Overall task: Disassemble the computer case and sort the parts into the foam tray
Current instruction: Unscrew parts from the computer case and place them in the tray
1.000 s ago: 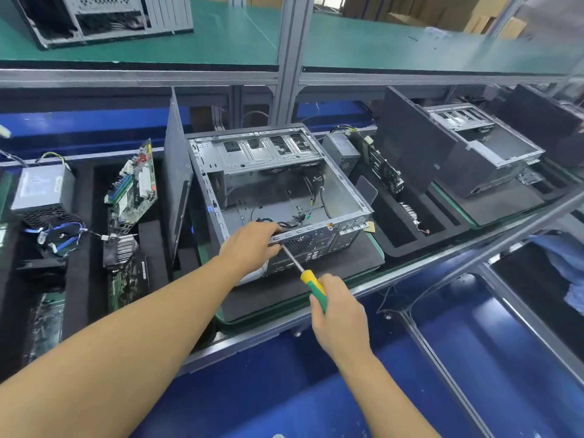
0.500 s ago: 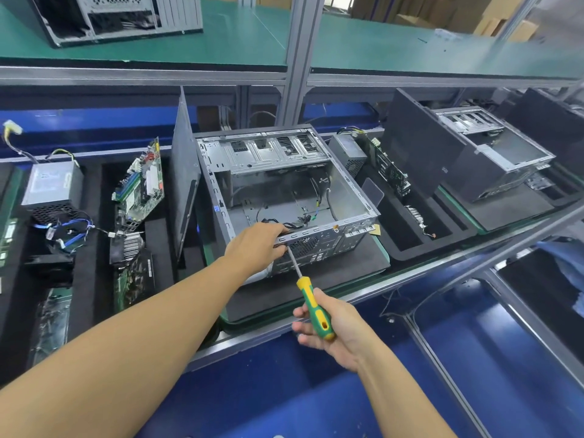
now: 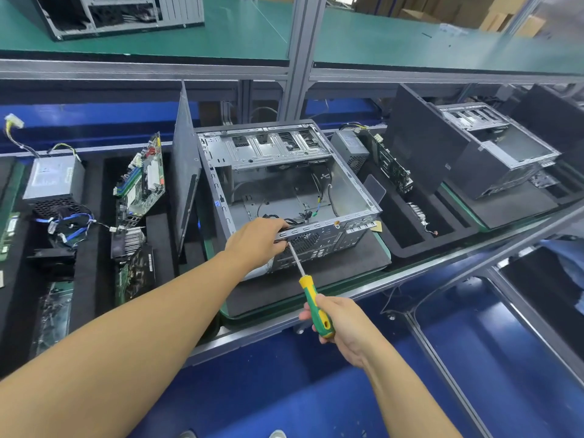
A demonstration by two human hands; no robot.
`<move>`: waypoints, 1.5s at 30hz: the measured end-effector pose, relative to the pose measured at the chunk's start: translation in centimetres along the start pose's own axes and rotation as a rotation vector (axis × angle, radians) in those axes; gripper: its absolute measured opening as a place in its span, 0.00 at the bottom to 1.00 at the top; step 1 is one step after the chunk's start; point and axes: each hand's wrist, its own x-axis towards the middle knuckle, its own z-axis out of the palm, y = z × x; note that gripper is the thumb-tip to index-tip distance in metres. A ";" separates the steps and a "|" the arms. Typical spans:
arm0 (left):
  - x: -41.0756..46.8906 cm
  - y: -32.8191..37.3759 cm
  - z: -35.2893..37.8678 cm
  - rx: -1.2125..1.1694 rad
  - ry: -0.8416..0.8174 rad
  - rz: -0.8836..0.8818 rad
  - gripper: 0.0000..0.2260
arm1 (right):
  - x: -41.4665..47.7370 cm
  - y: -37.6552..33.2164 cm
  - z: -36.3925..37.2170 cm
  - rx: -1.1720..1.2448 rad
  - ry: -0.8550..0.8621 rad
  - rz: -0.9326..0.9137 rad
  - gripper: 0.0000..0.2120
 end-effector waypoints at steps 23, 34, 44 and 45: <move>0.6 -0.1 -1.2 0.024 -0.111 0.264 0.19 | 1.4 -0.1 1.4 -0.247 0.181 -0.356 0.14; 0.6 -0.8 -0.2 0.067 -0.063 0.266 0.17 | 1.3 7.4 0.7 0.059 0.196 -0.235 0.09; 1.9 0.2 -1.4 -0.221 -0.182 -0.020 0.11 | 1.3 9.4 -1.1 0.107 0.180 -0.212 0.04; 2.1 0.2 -1.6 -0.251 -0.207 -0.059 0.11 | 1.3 9.0 -1.3 0.104 0.167 -0.231 0.03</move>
